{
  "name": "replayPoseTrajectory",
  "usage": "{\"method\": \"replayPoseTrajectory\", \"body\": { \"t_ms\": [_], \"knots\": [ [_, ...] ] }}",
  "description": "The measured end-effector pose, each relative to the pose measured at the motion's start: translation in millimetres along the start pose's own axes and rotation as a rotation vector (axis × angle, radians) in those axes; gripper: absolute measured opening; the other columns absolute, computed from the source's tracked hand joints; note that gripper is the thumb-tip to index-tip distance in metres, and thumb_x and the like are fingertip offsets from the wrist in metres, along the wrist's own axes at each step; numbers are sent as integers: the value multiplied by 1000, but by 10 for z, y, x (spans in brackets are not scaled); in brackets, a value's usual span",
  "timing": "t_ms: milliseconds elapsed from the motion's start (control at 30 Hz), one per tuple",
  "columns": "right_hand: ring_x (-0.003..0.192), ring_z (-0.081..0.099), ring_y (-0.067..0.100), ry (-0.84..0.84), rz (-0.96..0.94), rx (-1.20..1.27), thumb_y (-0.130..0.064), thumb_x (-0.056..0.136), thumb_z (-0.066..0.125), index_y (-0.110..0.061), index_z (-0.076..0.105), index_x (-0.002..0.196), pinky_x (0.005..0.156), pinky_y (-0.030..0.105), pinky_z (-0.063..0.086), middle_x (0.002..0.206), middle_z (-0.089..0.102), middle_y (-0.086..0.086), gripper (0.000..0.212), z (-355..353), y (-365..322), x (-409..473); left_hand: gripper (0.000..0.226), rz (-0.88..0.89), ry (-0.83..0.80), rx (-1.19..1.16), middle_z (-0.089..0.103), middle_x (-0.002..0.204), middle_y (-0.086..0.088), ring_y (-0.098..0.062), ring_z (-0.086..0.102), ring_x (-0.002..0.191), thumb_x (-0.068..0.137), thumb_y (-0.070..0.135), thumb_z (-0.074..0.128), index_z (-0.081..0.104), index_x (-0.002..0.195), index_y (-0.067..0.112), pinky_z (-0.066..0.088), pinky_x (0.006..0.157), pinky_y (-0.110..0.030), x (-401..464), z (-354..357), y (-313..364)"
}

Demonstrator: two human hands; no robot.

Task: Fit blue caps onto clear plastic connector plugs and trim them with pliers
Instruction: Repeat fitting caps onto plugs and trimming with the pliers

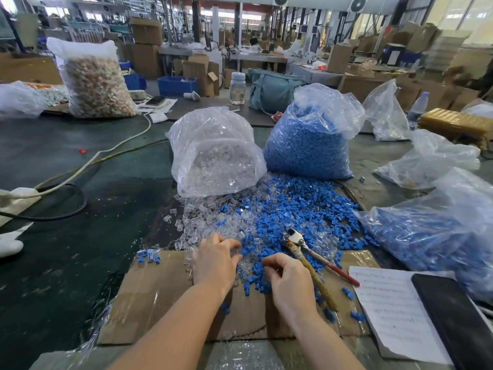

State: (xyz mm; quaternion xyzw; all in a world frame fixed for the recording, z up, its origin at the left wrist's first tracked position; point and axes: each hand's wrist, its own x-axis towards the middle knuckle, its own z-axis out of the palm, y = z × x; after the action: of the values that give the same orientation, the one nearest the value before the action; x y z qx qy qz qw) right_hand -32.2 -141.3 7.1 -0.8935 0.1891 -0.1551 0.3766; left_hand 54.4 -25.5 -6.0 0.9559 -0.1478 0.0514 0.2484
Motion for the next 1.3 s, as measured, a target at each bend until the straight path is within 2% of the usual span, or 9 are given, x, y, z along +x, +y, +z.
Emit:
{"method": "replayPoseTrajectory", "body": {
  "t_ms": [367,467,567,733,833,933,1100,1200,1300],
  "knots": [
    [90,57,5,6,-1,11,-16,91,59,-24,69,97,83,21,47,92,65,-11,14,-8,16,-3,19,-3,68,-13,48,108,10,-10,39,106,90,40,52,58,105,31,27,96,-26,-34,-14,18],
    [91,58,7,-7,15,19,-15,91,59,-23,69,96,85,25,49,93,66,-10,13,-4,13,-1,16,24,71,-213,55,102,8,-8,49,99,90,30,55,60,104,22,39,93,-21,-81,-72,76],
    [91,59,8,-5,27,32,-15,90,60,-22,69,97,86,27,49,93,66,-10,14,5,9,-15,8,3,18,-394,59,83,12,1,57,76,90,21,58,60,97,21,46,69,-12,-176,-140,144],
    [85,59,7,9,20,74,-15,89,62,-21,70,93,78,20,46,87,66,-10,11,12,-7,-42,16,-150,-40,-740,65,85,6,-7,61,79,89,11,60,63,97,23,51,73,-22,-313,-159,180],
    [82,60,5,10,21,109,-14,89,62,-21,70,91,75,17,45,83,65,-11,10,8,-35,-50,16,-264,-72,-968,68,80,-2,-11,65,70,90,3,57,67,93,15,52,62,-17,-375,-152,216],
    [82,61,6,7,30,146,-14,89,62,-21,69,90,77,21,48,85,67,-9,10,7,-73,-51,17,-310,-59,-1097,67,79,-3,-6,67,66,88,-2,57,65,85,12,51,60,-13,-410,-152,243],
    [79,60,4,23,45,204,-12,88,62,-22,67,85,74,19,48,81,67,-10,12,1,-127,-47,18,-473,-118,-1408,67,90,-13,-10,67,75,91,-5,49,63,95,6,53,61,-13,-416,-151,245],
    [78,60,4,24,47,215,-11,88,62,-24,66,84,75,21,49,80,66,-11,14,2,-143,-55,18,-527,-148,-1507,70,86,-10,-11,68,77,92,-4,48,64,94,4,53,61,-14,-428,-121,215],
    [80,60,5,23,50,201,-12,89,62,-23,67,85,77,24,50,81,66,-10,13,3,-137,-59,14,-510,-148,-1471,70,85,-8,-10,68,76,88,-4,54,64,95,4,51,60,-14,-447,-113,211]
  ]
}}
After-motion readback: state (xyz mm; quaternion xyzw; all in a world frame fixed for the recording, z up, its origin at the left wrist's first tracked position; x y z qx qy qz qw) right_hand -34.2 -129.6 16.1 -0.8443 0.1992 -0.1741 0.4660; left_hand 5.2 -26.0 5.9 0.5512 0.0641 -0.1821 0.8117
